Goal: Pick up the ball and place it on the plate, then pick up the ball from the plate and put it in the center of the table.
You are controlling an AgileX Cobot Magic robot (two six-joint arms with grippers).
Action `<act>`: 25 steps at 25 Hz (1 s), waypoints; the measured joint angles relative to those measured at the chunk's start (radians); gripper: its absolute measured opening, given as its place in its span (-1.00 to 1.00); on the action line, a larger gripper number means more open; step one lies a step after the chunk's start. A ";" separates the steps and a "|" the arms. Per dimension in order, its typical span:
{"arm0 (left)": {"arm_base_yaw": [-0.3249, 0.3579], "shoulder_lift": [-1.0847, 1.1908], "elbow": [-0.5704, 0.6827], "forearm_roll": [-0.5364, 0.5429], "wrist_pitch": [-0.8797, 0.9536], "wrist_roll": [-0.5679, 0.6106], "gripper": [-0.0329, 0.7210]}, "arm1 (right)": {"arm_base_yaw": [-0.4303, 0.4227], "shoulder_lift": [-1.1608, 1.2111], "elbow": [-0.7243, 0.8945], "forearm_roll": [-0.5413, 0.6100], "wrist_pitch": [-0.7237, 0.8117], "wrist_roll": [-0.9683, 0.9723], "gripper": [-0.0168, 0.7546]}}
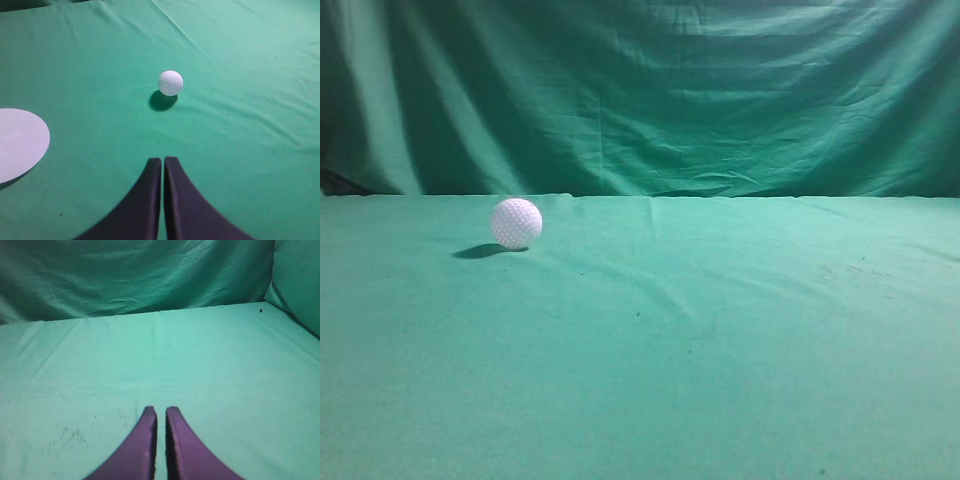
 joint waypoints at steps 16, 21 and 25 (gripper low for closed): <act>0.000 0.000 0.000 0.000 0.000 0.000 -0.91 | -0.004 -0.002 0.002 0.000 0.119 -0.037 -0.79; 0.000 0.000 0.000 0.000 0.000 0.000 -0.91 | -0.004 -0.002 0.002 0.000 0.119 -0.037 -0.79; 0.000 0.000 0.000 0.000 0.000 0.000 -0.91 | -0.004 -0.002 0.002 0.000 0.119 -0.038 -0.79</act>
